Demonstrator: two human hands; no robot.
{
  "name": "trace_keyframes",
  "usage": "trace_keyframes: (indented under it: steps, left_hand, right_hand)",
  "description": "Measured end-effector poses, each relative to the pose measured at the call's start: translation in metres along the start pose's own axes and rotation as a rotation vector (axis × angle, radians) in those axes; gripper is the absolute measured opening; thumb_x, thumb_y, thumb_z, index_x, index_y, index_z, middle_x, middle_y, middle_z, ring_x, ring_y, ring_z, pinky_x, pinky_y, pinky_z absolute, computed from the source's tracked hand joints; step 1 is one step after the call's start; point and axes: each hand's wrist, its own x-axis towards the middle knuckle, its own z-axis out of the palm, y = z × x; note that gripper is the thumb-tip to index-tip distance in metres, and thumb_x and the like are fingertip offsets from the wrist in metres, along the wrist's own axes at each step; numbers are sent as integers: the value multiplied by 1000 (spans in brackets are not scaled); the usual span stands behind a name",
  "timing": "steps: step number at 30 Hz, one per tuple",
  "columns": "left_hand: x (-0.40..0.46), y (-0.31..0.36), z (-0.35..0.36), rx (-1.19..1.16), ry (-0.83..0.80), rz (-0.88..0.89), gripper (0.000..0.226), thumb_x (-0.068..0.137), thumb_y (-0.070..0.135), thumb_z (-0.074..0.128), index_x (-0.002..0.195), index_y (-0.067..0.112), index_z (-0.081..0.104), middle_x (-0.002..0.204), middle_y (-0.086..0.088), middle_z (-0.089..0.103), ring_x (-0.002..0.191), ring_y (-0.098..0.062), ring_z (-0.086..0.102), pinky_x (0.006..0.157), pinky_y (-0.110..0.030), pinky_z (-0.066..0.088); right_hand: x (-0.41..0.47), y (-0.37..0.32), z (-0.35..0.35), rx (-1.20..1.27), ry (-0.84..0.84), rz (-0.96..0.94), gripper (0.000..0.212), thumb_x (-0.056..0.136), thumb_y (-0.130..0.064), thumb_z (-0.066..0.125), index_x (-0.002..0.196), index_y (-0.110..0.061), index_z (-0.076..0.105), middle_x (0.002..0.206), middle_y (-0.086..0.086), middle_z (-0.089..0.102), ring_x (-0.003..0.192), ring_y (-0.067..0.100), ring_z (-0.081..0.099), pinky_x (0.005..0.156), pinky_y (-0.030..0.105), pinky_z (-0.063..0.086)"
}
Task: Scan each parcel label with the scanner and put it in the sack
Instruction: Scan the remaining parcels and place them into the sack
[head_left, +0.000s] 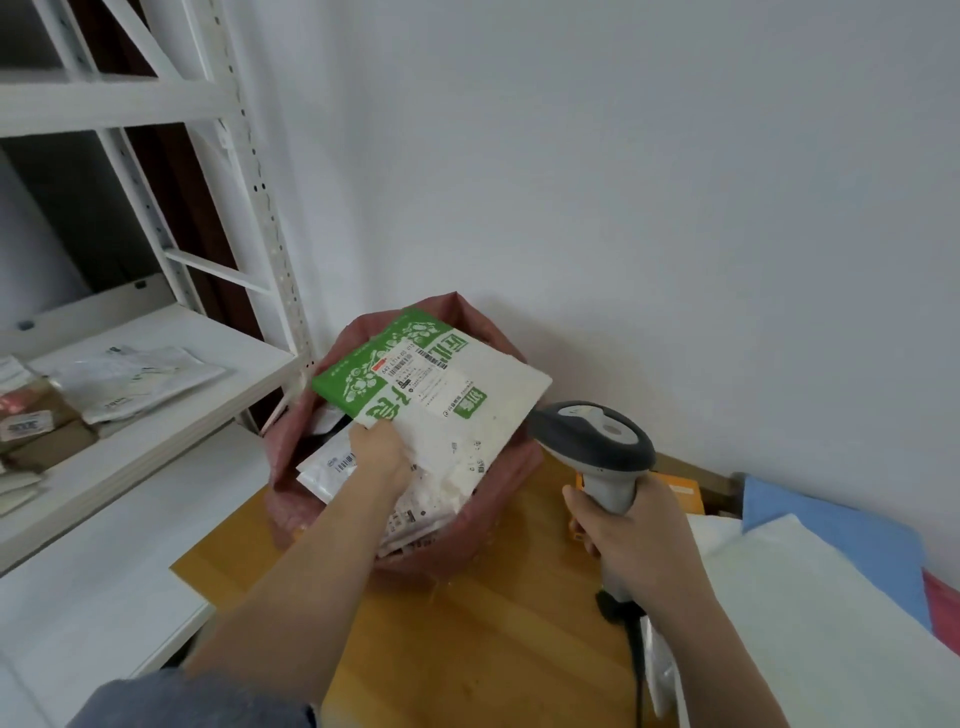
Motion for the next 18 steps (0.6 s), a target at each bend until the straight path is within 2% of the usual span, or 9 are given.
trace_keyframes:
  steps: [2,4,5,7,9,12,15,18]
  left_hand:
    - [10,4,-7,37,88,-22,37,99,3,37,135,4,45,124,-11,57,105,-25,58,89,-35,49]
    - [20,3,-14,3,169,-74,38,98,6,41,136,3,42,130,-13,54,93,-22,55,82,-33,48]
    - [24,3,-17,70,176,-21,39,97,6,44,135,3,39,130,-14,52,90,-23,51,78,-33,45]
    - [31,1,-21,292,177,-1,46,95,7,47,138,4,32,132,-12,49,95,-23,44,81,-32,40]
    - [36,-5,-23,376,150,26,60,90,6,54,141,7,23,136,-13,43,99,-23,43,86,-34,43]
    - [32,-8,-20,506,185,124,98,73,1,72,147,18,10,140,-15,25,117,-31,40,97,-39,43]
    - [26,-16,-17,792,213,321,116,64,11,84,149,23,6,146,-18,16,128,-37,29,110,-50,28]
    - [28,-25,-20,937,137,493,116,66,19,84,147,26,3,151,-19,7,136,-42,17,115,-57,10]
  right_hand:
    - [2,0,13,-18,-13,5,21,88,-29,68,85,-9,63,65,-4,63,55,4,59,50,9,41]
    - [6,2,23,-24,-20,20,19,89,-28,68,81,-10,63,63,-5,64,50,2,58,47,9,41]
    - [8,4,28,-25,-16,35,19,89,-27,68,82,-11,62,64,-4,65,51,3,58,48,10,40]
    - [12,8,34,-23,0,81,17,89,-25,68,84,-10,62,68,0,67,53,5,59,50,10,40]
    - [16,14,40,-5,8,129,17,89,-22,68,82,-8,63,64,1,66,49,4,58,45,10,39]
    - [19,22,49,14,18,183,16,88,-19,68,78,-7,63,57,-1,64,42,-2,56,39,7,38]
    - [20,28,57,21,30,211,15,87,-19,69,80,-8,61,58,-2,62,42,-4,55,37,6,36]
    - [23,32,62,21,30,236,16,88,-20,69,87,-5,62,63,0,64,41,-4,55,38,7,37]
